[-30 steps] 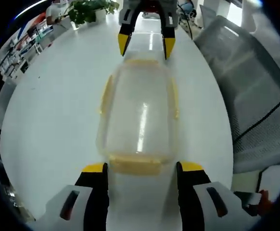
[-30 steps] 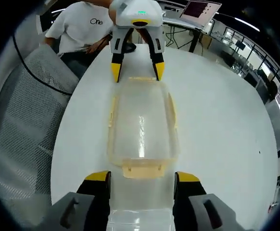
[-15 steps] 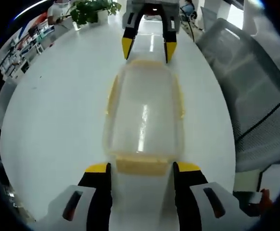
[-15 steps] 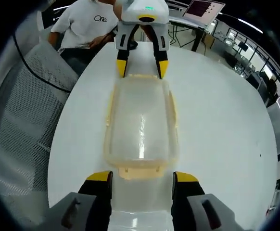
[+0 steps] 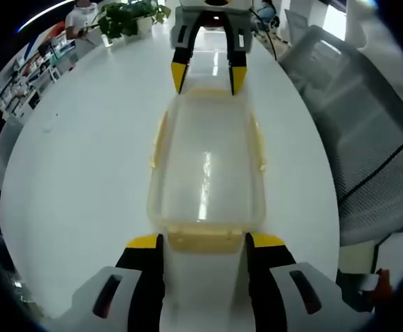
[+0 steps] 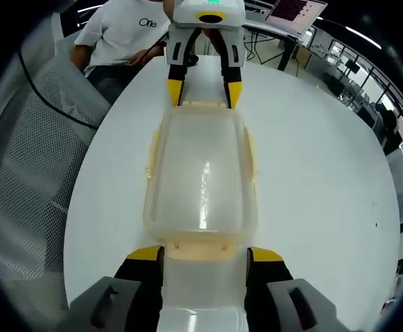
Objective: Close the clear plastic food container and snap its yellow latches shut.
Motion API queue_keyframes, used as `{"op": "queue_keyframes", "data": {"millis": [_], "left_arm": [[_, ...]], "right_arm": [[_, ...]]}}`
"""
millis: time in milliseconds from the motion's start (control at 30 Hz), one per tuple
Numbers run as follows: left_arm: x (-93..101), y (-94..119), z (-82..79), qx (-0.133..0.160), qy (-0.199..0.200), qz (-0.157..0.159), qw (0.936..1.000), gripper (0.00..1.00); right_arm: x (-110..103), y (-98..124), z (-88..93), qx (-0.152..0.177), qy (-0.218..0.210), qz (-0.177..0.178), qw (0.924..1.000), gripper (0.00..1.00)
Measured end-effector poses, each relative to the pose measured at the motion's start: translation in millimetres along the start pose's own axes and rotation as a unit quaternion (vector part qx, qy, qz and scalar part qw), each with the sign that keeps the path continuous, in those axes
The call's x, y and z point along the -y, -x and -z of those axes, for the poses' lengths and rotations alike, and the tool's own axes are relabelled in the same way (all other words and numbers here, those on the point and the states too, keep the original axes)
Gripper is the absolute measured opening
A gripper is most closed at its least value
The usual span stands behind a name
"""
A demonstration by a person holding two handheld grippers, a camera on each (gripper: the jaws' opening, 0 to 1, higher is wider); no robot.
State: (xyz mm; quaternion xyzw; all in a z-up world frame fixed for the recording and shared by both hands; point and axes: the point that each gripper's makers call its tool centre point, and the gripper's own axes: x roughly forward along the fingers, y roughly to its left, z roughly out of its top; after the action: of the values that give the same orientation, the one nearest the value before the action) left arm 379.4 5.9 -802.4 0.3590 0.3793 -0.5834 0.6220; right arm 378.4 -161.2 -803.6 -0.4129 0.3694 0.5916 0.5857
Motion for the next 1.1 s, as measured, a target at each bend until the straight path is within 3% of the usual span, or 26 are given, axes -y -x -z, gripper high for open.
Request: {"op": "queue_keyframes", "data": {"millis": [233, 1100], "left_arm": [[3.9, -0.4, -1.4, 0.003, -0.015, 0.006, 0.9999, 0.43], [2.0, -1.3, -3.3, -0.002, -0.012, 0.004, 0.9999, 0.39]], "right_arm": [[0.4, -1.2, 1.8, -0.003, -0.004, -0.005, 1.0000, 0.45], [-2.2, -3.8, -2.3, 0.006, -0.003, -0.024, 0.9997, 0.38]]}}
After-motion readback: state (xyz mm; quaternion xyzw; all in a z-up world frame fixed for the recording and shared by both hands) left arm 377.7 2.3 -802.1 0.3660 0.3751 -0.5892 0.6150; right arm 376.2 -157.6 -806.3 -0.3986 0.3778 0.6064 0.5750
